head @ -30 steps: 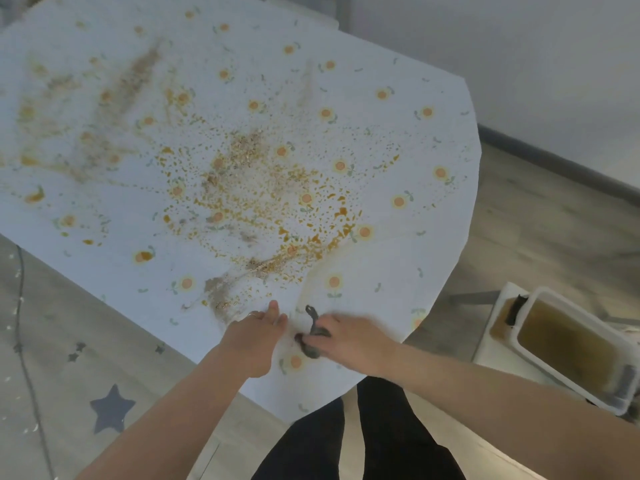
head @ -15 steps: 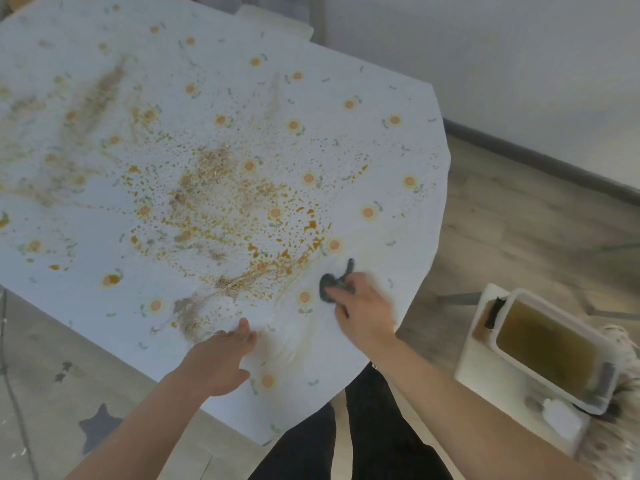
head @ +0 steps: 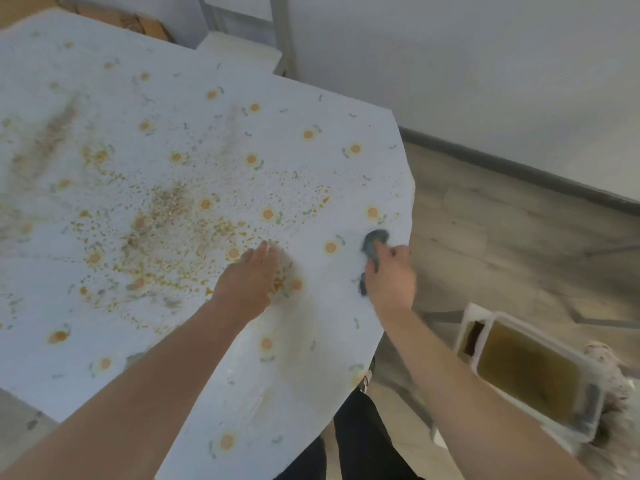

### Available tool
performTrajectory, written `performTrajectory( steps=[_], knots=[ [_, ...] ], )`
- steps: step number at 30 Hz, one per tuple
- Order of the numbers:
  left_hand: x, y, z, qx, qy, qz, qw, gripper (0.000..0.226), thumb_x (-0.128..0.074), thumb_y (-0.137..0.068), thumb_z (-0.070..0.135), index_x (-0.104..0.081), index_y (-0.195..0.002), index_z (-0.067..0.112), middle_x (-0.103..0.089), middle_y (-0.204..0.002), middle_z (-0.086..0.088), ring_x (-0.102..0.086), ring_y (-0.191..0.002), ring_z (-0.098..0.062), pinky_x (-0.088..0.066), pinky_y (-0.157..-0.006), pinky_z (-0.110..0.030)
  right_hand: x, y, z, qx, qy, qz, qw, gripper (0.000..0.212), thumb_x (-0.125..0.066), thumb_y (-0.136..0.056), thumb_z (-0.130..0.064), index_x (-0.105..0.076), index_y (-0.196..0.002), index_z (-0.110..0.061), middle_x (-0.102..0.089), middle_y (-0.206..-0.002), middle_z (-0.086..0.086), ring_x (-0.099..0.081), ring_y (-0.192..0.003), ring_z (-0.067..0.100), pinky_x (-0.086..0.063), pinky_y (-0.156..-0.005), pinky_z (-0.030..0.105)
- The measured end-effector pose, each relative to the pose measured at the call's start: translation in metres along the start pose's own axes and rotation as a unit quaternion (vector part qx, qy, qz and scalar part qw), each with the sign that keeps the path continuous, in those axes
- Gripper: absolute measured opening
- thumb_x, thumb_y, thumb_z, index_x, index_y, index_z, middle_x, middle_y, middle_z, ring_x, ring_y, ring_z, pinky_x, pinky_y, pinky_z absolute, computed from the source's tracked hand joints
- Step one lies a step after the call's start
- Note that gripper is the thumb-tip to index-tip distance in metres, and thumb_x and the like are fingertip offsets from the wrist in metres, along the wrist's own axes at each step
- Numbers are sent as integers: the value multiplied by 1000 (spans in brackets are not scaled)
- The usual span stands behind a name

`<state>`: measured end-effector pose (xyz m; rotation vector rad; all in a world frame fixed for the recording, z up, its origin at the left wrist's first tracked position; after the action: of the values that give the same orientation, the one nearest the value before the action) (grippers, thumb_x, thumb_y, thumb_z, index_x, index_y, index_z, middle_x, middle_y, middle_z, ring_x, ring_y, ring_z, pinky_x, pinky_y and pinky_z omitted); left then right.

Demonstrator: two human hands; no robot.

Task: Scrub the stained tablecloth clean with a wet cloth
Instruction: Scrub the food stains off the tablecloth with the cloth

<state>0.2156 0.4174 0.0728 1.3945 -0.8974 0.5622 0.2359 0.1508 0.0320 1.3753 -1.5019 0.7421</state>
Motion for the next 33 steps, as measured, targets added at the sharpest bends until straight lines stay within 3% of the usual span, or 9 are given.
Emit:
performTrajectory(
  steps=[4,7,11,18,22,24,26,29,33],
  knots=[
    [26,-44,-4,19,-4,2,1000,126,-84,-84,40,11,-163,13,15,-172,-11,-4,-159,-34,-38,-120,-46,-74,108,-82,335,46,-180,923,52,-55,-95,-20,-37,-143,-31,-47,-132,15,-67,-89,33,-55,-57,36],
    [50,-65,3,-17,5,-2,1000,115,-87,-81,29,-7,-162,18,2,-170,-12,-15,-157,-33,-46,-113,-47,-56,119,-78,439,33,-186,878,57,-64,-89,-33,-39,-140,-34,-53,-123,5,-69,-88,25,-55,-49,31],
    [59,-94,1,-29,0,0,1000,114,-89,-78,29,-12,-160,21,-3,-166,-12,-17,-153,-35,-51,-107,-44,-3,-14,-19,320,47,-68,944,48,-53,-96,-33,-46,-144,-30,-54,-112,4,-60,-60,28,-51,-43,36],
    [30,-115,-5,12,-26,-5,1000,136,-88,-80,23,21,-160,23,24,-167,-13,6,-158,-39,-55,-103,-40,41,-142,25,-19,16,12,1000,35,-52,-100,-21,-52,-135,-20,-46,-115,6,-56,-67,26,-45,-57,31],
    [31,-118,-8,9,-1,-24,1000,137,-89,-78,20,20,-161,26,27,-167,-10,9,-158,-37,-56,-101,-39,-2,-65,-59,176,22,-51,983,57,-56,-91,-15,-41,-146,-26,-51,-125,13,-66,-77,31,-48,-55,31],
    [30,-118,-9,6,0,-28,1000,137,-89,-78,21,20,-161,26,28,-167,-10,9,-158,-38,-56,-102,-39,-33,3,-89,315,3,-212,925,58,-53,-95,-20,-33,-149,-31,-42,-125,2,-63,-86,28,-49,-62,34],
    [29,-119,-9,1,-1,-36,999,137,-88,-79,22,21,-161,26,29,-167,-10,9,-158,-38,-57,-100,-38,-37,31,-88,404,17,-266,875,63,-59,-89,-17,-37,-146,-28,-42,-120,-1,-62,-81,25,-45,-53,32],
    [30,-121,-9,4,-26,-29,999,137,-86,-81,26,27,-159,25,30,-166,-12,8,-158,-39,-58,-98,-36,-17,-40,-71,377,64,-224,897,60,-51,-98,-24,-25,-151,-34,-43,-131,1,-61,-99,26,-53,-70,36],
    [32,-122,-8,8,-30,-24,999,137,-86,-82,23,27,-158,25,29,-166,-13,6,-158,-39,-59,-97,-36,43,-204,-17,120,93,-65,986,42,-45,-102,-27,-38,-143,-30,-42,-118,8,-58,-70,25,-47,-62,33]
  ],
)
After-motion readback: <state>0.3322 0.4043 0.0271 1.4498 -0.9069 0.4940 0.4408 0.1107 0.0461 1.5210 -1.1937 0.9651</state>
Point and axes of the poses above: each hand's wrist, its own y-axis away from the middle knuckle, its own x-axis out of the back of the hand, z = x × y, the point moved 10 cm from there along -y, towards the middle knuckle
